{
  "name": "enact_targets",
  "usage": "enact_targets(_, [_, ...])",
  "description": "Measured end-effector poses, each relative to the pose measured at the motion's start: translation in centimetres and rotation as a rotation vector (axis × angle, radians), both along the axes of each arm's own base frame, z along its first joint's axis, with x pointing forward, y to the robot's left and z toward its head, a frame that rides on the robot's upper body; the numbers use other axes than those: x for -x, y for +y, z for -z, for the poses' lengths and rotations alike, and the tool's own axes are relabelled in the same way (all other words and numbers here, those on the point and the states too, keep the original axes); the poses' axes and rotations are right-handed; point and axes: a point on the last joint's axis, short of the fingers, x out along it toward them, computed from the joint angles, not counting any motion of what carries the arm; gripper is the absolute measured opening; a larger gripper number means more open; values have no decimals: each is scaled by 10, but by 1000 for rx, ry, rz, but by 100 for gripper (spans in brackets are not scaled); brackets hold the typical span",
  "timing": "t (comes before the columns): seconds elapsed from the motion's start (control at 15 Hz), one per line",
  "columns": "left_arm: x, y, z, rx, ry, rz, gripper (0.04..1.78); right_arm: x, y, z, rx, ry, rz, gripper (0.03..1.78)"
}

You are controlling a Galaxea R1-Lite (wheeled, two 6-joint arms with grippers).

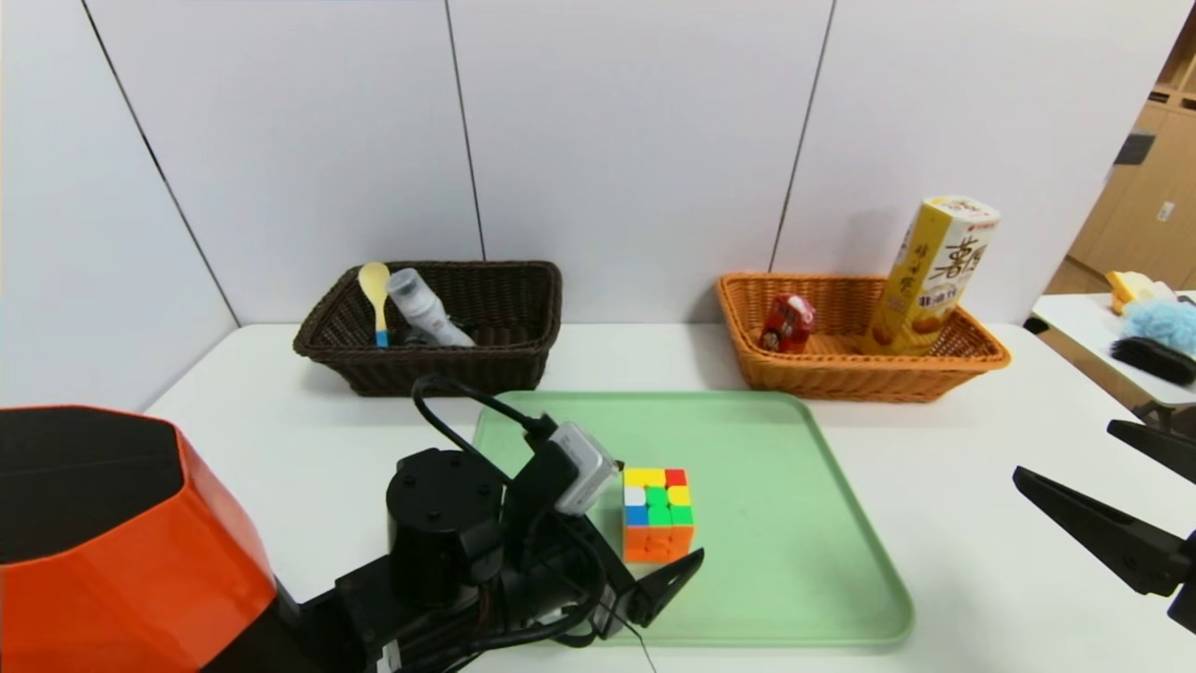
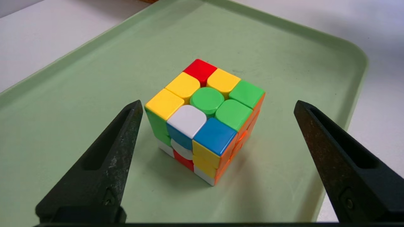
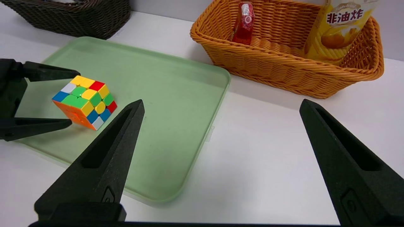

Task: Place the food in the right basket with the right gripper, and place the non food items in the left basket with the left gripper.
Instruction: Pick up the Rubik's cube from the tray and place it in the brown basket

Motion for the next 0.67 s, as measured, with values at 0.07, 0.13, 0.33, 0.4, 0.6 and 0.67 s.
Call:
enact_targets(0.07, [-1,-1,2,-1,1,-1,169,0,0,0,0,-1,-1,170])
enact_targets(0.13, [-3,-3,4,-1,1,-1,169,0,0,0,-1,-3,-2,170])
enact_targets(0.33, [-15,-4,3,13,-17,-24,169,1,0,1,-1,2,-2,170])
enact_targets(0.4, [-19,-3,2,17,-20,-34,169,1,0,1,-1,1,-2,170])
enact_targets(0.6, [-23,-3,5,15,-15,-46,169,1,0,0,-1,1,-2,170])
enact_targets(0.67, [-24,-3,5,13,-15,-46,169,0,0,1,-1,2,-2,170])
